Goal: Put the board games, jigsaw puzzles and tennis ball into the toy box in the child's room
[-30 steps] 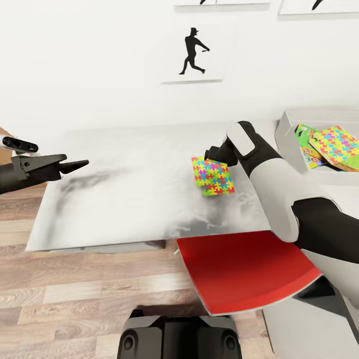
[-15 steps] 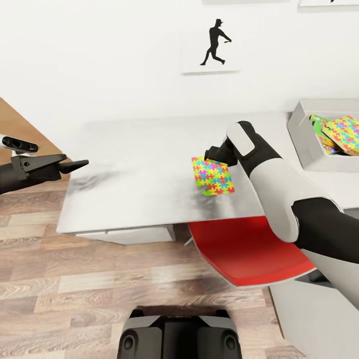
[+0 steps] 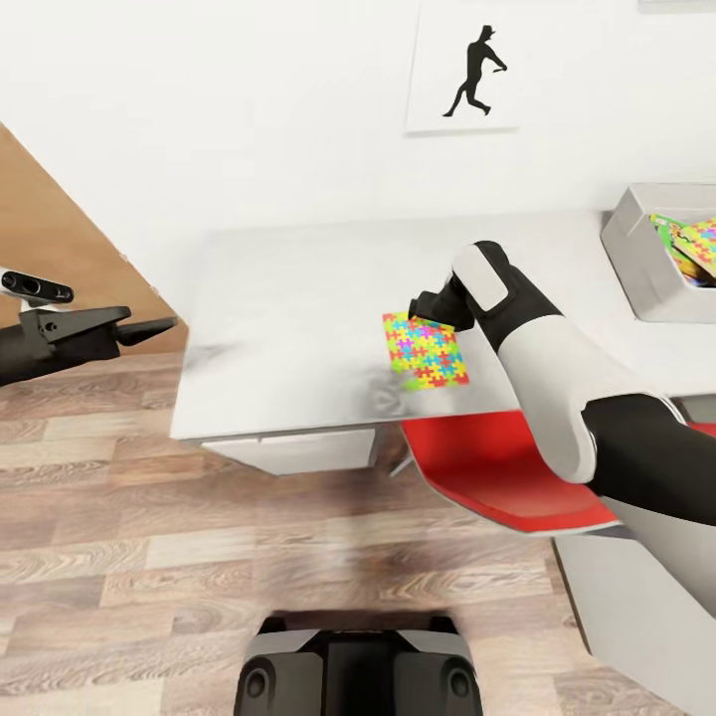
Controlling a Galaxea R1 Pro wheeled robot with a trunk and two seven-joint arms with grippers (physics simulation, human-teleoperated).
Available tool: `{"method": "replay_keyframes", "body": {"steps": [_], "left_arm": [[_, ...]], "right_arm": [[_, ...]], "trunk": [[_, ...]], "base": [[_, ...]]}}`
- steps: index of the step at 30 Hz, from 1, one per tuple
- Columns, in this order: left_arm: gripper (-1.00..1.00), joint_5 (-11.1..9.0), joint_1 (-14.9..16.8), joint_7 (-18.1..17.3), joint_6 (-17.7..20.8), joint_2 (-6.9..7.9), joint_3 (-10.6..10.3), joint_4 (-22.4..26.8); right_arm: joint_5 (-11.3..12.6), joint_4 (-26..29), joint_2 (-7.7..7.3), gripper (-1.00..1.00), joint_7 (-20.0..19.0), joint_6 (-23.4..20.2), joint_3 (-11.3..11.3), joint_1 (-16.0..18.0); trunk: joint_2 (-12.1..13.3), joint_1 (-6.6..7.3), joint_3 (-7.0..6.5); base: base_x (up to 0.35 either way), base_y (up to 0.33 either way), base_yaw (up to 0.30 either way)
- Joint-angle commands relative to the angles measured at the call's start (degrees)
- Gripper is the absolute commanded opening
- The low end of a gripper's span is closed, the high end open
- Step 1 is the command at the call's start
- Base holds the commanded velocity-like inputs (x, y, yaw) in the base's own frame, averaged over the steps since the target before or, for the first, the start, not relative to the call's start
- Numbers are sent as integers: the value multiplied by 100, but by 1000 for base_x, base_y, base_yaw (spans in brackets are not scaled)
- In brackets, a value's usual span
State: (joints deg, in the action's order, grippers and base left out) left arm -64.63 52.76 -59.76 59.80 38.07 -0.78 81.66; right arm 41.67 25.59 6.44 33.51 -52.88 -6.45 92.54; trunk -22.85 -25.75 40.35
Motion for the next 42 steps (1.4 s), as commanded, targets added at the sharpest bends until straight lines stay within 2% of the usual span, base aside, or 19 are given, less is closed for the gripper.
{"method": "replay_keyframes", "body": {"steps": [1, 21, 42], "left_arm": [[100, -5, 7, -18, 20, 4, -9, -6], [100, -5, 7, -18, 20, 8, -3, -7], [100, -5, 7, -18, 20, 8, -2, -10]], "right_arm": [[184, -212, -1, 100, 50, 23, -23, 0], [192, -212, 11, 100, 47, 23, -24, 0], [192, -212, 7, 100, 44, 23, -23, 0]], "trunk": [[-7, -4, 9], [-7, -4, 9], [-7, -4, 9]], "base": [[-137, 264, 0], [-143, 255, 0], [-68, 38, 0]]}}
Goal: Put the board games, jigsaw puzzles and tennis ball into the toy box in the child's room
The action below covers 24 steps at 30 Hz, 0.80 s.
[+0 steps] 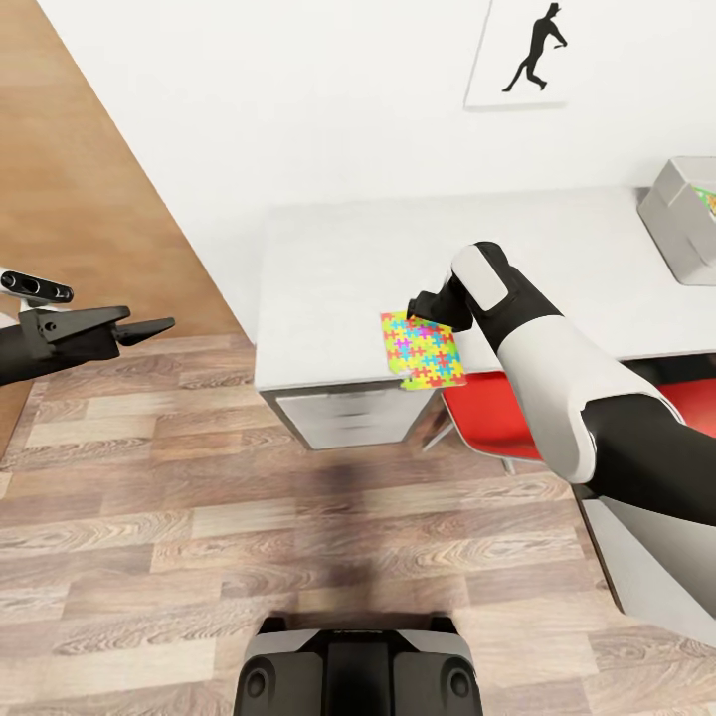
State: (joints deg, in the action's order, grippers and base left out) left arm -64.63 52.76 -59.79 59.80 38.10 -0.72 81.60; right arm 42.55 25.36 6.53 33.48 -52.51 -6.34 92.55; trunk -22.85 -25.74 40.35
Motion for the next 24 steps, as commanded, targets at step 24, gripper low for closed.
{"method": "replay_keyframes", "body": {"steps": [24], "left_arm": [[100, -6, 6, -16, 20, 4, -1, -1]], "right_arm": [[104, -189, -3, 100, 47, -13, -34, 0]], "trunk": [[-7, -4, 8]], "base": [[-54, 3, 0]]}}
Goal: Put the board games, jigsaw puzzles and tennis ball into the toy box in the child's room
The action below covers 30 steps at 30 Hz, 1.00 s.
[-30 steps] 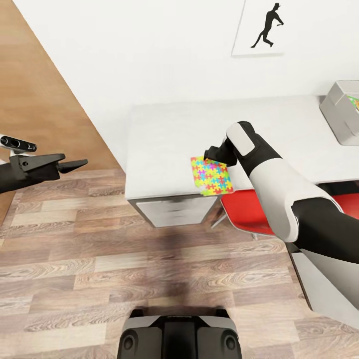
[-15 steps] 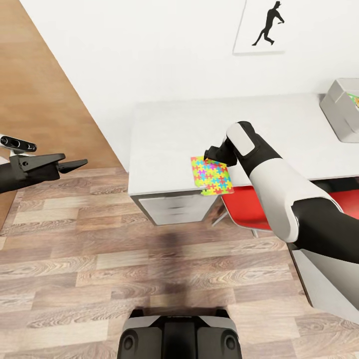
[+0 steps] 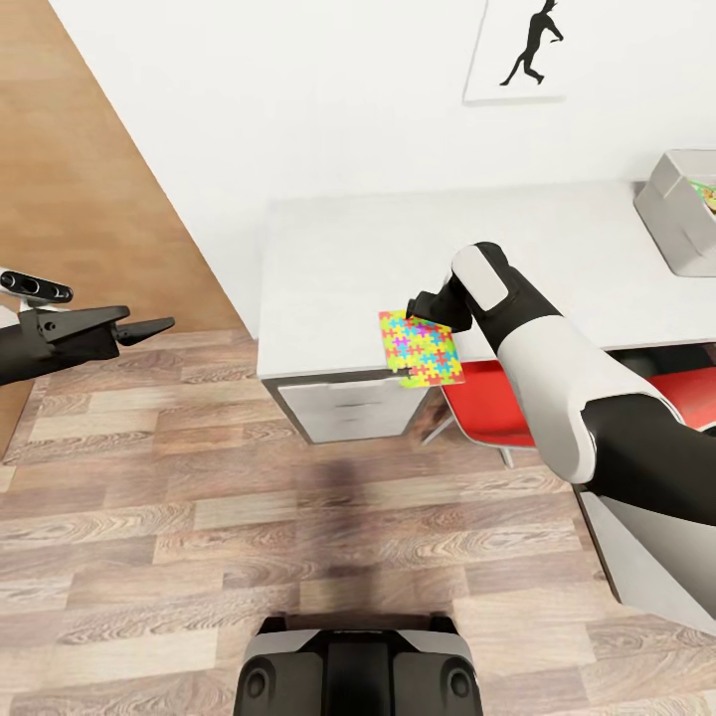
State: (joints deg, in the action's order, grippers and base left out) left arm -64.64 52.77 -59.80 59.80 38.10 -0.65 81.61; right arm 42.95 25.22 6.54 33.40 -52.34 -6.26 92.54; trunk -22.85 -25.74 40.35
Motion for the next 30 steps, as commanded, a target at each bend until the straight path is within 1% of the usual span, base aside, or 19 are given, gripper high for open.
{"method": "replay_keyframes", "body": {"steps": [1, 8, 15, 30], "left_arm": [[100, -5, 5, -15, 20, 4, -6, -3], [100, -5, 5, -14, 20, 4, -5, -5], [100, -5, 5, -14, 20, 4, -5, -5], [100, -5, 5, -14, 20, 4, -8, -5]], "right_arm": [[64, -175, -5, 100, 53, -31, -42, -1], [64, -175, -4, 100, 53, -31, -42, 0], [64, -175, -4, 100, 54, -31, -42, 0], [57, -166, -10, 100, 56, -24, -37, 0]], "trunk": [[-7, -5, 8], [-7, -5, 8], [-7, -5, 8], [-7, -5, 3]], "base": [[-6, 0, 0], [-13, 8, 0], [-101, 77, 0], [-4, 3, -1]]}}
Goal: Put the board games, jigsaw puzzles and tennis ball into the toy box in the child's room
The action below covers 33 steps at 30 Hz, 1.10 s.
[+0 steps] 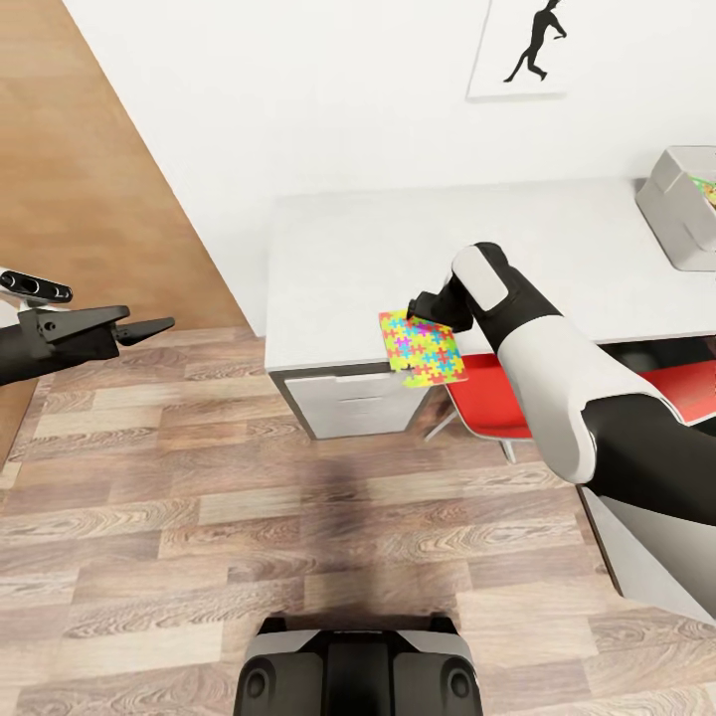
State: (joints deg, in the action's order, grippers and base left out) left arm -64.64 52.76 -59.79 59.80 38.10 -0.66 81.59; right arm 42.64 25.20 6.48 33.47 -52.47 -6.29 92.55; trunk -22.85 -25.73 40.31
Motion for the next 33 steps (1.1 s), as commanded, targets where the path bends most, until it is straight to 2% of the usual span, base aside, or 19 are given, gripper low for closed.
{"method": "replay_keyframes", "body": {"steps": [1, 15, 19, 23, 29, 33], "left_arm": [[100, -5, 6, -15, 20, 4, -7, -2], [100, -5, 6, -15, 20, 17, -2, -2], [100, -20, 6, -16, 20, 66, 6, -3], [100, -82, 6, -16, 20, 134, 7, -3], [100, -288, 6, -16, 20, 203, 5, -5], [100, -318, 6, -15, 20, 217, 5, -4]], "right_arm": [[87, -160, 0, 100, 52, -10, -36, 0], [79, -116, 3, 100, 61, -9, -38, 0], [78, -113, 3, 100, 63, -9, -39, 0], [78, -112, 3, 100, 63, -9, -39, 0], [77, -112, 10, 100, 63, -3, -39, 0], [77, -107, 11, 100, 68, -2, -39, 0]], "trunk": [[-6, -5, 2], [-6, -5, -117], [-6, -5, -153], [-6, -5, -189], [-6, -5, -243], [-6, -5, -279]], "base": [[0, 0, -46], [0, 0, -73], [0, 0, -78], [0, 0, -78], [0, 0, -79], [0, 0, -78]]}}
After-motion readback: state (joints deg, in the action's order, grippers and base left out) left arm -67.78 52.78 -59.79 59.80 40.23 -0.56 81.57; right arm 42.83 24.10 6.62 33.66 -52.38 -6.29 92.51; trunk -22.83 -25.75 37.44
